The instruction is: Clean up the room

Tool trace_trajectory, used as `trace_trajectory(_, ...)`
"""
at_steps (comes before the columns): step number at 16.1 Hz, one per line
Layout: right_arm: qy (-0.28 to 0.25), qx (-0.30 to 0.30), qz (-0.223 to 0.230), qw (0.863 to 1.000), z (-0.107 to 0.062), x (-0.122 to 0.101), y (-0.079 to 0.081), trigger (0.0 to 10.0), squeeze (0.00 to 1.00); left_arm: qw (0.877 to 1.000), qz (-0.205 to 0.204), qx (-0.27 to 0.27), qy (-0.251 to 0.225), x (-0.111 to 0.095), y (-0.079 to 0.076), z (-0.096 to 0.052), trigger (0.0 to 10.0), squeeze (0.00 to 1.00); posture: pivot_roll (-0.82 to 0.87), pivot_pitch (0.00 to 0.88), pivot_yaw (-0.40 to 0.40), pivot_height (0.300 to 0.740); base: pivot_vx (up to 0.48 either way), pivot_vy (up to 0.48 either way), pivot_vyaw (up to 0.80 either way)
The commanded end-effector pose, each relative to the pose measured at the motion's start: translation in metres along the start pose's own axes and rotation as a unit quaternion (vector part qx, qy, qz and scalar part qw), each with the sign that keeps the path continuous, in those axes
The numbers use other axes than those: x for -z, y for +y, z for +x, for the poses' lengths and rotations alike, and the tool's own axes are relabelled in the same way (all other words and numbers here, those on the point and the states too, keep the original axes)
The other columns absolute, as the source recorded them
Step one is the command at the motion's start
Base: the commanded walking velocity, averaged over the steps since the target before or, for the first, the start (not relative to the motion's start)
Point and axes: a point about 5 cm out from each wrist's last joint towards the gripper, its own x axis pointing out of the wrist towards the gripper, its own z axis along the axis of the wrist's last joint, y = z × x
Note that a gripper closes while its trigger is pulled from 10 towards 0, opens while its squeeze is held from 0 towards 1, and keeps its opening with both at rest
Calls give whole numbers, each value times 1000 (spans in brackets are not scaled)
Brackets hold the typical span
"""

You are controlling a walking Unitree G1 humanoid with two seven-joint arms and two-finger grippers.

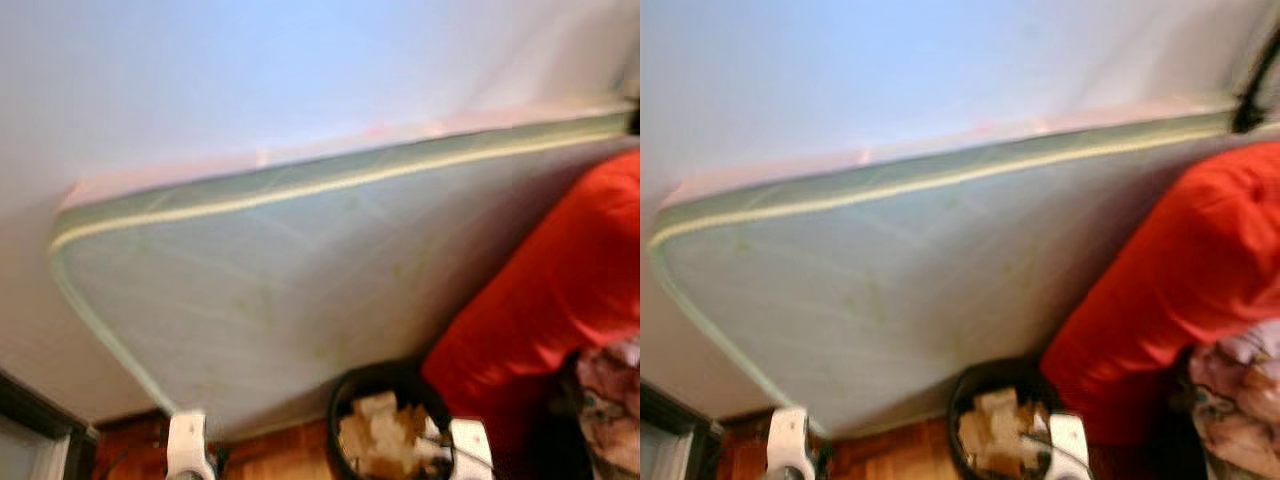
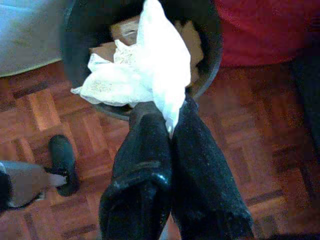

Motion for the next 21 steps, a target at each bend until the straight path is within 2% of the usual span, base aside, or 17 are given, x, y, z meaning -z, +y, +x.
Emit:
trace_trajectory(1,0,-3,1,1000,0,0,2,10000,0,1000,1,-7,12,6,5,-2,10000,0,21,29,-6,740,0,0,0)
trace_trajectory(6,-3,-14,-22,1000,0,-1,3,10000,0,1000,6,-10,12,7,6,-3,10000,0,20,28,-7,740,0,0,0)
trace_trajectory(21,-6,-14,-24,1000,0,-2,3,10000,0,1000,-2,-8,7,4,3,-2,10000,0,17,17,-9,740,0,0,0)
